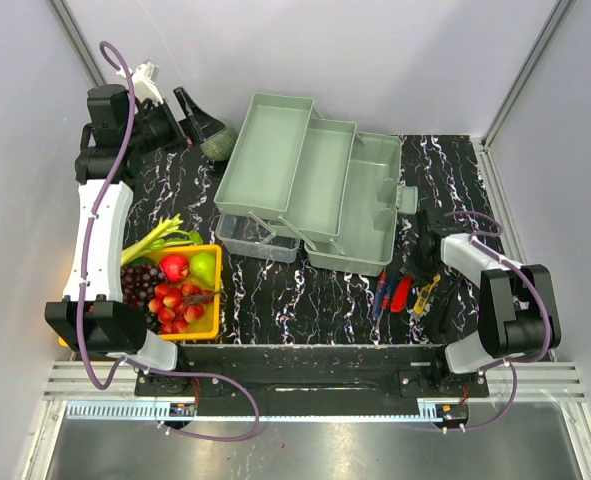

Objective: Pack the tool kit

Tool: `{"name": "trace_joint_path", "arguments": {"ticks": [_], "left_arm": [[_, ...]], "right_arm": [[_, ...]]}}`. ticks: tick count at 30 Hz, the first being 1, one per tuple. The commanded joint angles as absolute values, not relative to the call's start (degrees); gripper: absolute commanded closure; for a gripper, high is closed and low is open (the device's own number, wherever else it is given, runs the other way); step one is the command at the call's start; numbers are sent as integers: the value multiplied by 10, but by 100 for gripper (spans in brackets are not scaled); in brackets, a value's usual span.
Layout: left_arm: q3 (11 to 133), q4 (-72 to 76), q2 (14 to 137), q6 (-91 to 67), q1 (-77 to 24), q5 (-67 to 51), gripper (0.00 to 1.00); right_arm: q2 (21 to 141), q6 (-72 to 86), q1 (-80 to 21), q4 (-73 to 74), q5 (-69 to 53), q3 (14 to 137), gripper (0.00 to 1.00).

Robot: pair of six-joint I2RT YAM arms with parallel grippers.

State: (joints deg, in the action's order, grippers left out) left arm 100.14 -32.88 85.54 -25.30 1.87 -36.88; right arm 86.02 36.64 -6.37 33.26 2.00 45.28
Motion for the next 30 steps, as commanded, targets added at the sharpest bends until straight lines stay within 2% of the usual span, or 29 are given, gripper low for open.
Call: {"name": "trace_joint_path", "arguments": {"ticks": [1,8,14,20,24,30], "left_arm": [[1008,-299,831,-244,18,-379,1],[1005,-299,832,-243,9,-378,1],[1005,-299,832,-243,8,-374,1],[1003,-299,834,-246,6,-370,1],[1002,-299,837,-252,4,-367,1],[998,-299,827,-271,4,-358,1]], "right_arm": [[869,383,-76,356,63,455,78],[799,349,-76,410,128,525,92],[720,312,-76,458,147,588,94],[679,287,-76,493,88,681,95],[700,307,-80,448,-16,736,94],[798,356,-150,351,-37,838,95]]}}
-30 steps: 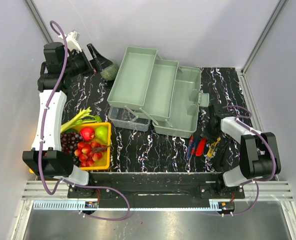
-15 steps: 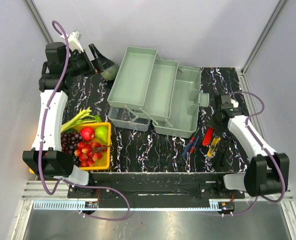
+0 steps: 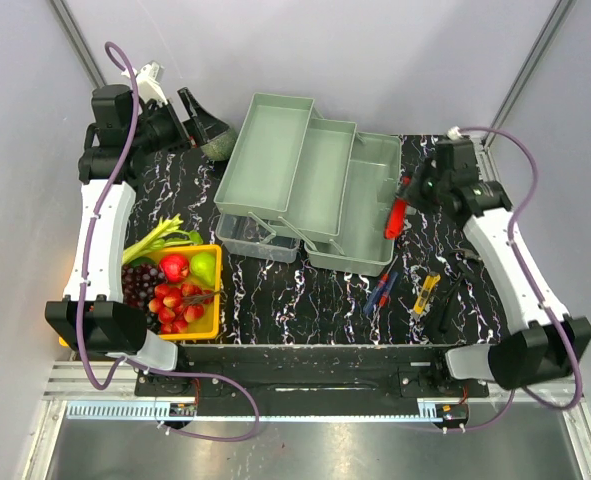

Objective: Pack the tool kit

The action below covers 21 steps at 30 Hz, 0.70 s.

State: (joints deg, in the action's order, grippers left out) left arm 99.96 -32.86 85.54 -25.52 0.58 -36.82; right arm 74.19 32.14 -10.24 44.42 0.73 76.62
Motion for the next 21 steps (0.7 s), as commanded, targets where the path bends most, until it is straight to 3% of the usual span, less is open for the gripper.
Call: {"name": "trace_joint_path", "arguments": {"ticks": [1,11,21], "left_arm": [[986,-294,817,-286,-10,-334,1],[912,-293,751,-325,-24,-293,1],[885,-302,735,-309,-25,-278,1]], "right_arm": [[820,364,-162,333,-34,860,95],[1053,430,-252,295,16,1057,93],[1147,453,-295,354,59,1117,90]]}}
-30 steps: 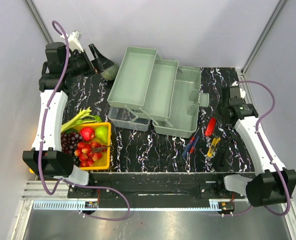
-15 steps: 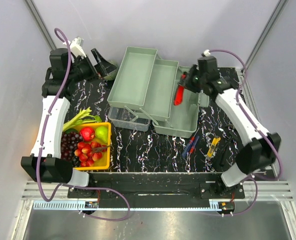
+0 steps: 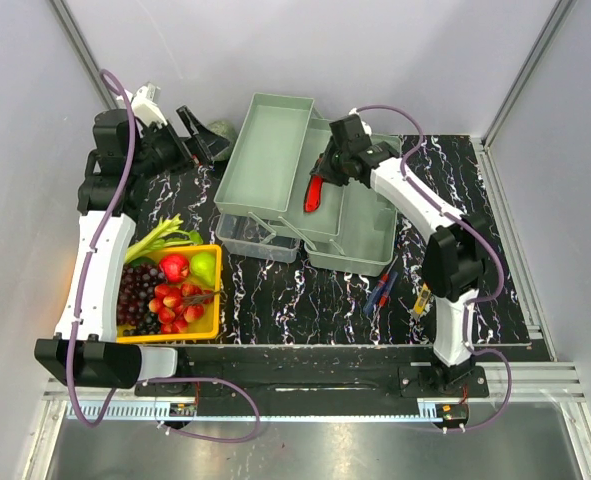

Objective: Pack the tool kit

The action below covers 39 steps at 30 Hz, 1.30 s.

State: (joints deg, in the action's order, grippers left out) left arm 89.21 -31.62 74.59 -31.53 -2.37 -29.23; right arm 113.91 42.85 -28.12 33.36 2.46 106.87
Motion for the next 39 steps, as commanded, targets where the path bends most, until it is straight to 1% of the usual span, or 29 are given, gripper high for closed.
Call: {"name": "trace_joint_path", "arguments": {"ticks": [1,3,5,6,9,11,15,20,24,26,31,33,36,37,39], "left_arm": [[885,-302,736,-309,-25,-280,1],[886,-303,737,-307,-24,-282,1],[886,-303,737,-304,-24,-283,1],[885,-302,738,-303,-25,-282,1],[885,-303,739,-302,-25,-284,1],[885,-303,740,-302,-25,-287,1],[887,-305,740,-300,-24,-286,1],[891,-306,745,-300,-25,-294,1],[892,-306,746,-301,-28,-314,1],[895,-306,748,-298,-35,-324,1],[915,-319,759,-287,-67,-333,1],[922,-330,766,-281,-80,-328,1],[924,-341,769,-274,-93,-323,1],[924,-344,769,-272,-97,-320,1],[925,-352,769,-265,-106,-320,1]], "right_arm": [[1150,456,-296,358,61,1120,89],[1157,461,-297,369,71,1127,87],[1168,461,-297,384,79,1138,79],[1172,460,-297,388,80,1146,72],[1176,461,-297,398,78,1153,56],[1174,461,-297,412,74,1163,51],[1151,451,-297,416,73,1159,43],[1090,430,-296,419,89,1137,41],[996,392,-289,432,152,1065,36],[924,383,-274,442,181,1008,32],[783,380,-183,483,191,883,25],[735,369,-146,488,192,830,18],[680,364,-103,497,205,762,4],[666,366,-93,504,207,743,1],[648,379,-72,521,204,714,1]]}}
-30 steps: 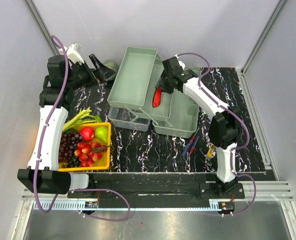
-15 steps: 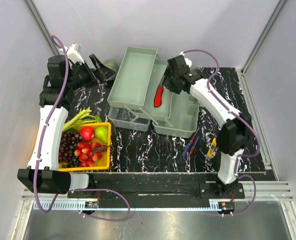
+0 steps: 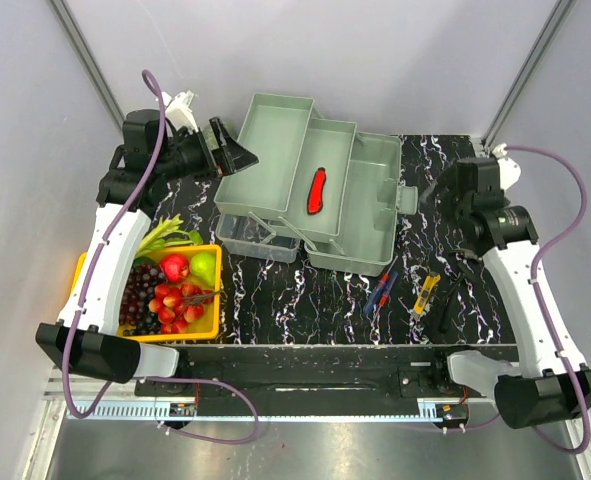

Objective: Pack the tool kit

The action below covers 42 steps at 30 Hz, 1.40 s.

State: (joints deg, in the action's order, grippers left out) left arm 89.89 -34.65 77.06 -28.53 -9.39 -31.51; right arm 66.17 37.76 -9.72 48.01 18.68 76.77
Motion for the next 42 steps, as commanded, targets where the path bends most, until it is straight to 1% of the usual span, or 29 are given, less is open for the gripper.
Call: {"name": "trace_joint_path", "arguments": {"ticks": [1,5,8,11,14,16,21,25,28,30,35,39,42], "left_arm": [[925,-354,766,-261,-112,-318,1],[924,-371,763,-236,-141,-315,1],[919,-383,762,-224,-157,-307,1],[917,-386,765,-222,-162,-305,1],[926,-400,776,-206,-162,-300,1],[939,-414,786,-199,-162,-273,1],[947,-412,795,-201,-162,-283,1],[949,-418,792,-184,-161,-251,1],[954,-425,791,-182,-154,-230,1],[952,-425,793,-184,-150,-231,1],[951,-421,797,-192,-142,-241,1],[950,-420,795,-193,-137,-244,1],[949,-420,795,-195,-134,-246,1]], "right_arm": [[643,385,-63,526,201,695,1],[638,409,-29,538,175,624,1],[656,432,-17,528,137,564,6],[665,450,-13,477,112,499,7],[669,456,-4,407,84,458,15],[685,454,-4,375,69,447,19],[755,461,-4,373,74,453,31],[769,486,-4,388,99,448,31],[773,488,-4,383,112,442,26],[784,488,-4,378,113,439,24],[818,497,-4,374,111,436,26],[819,510,-4,360,111,418,29],[824,512,-4,344,105,407,35]]}}
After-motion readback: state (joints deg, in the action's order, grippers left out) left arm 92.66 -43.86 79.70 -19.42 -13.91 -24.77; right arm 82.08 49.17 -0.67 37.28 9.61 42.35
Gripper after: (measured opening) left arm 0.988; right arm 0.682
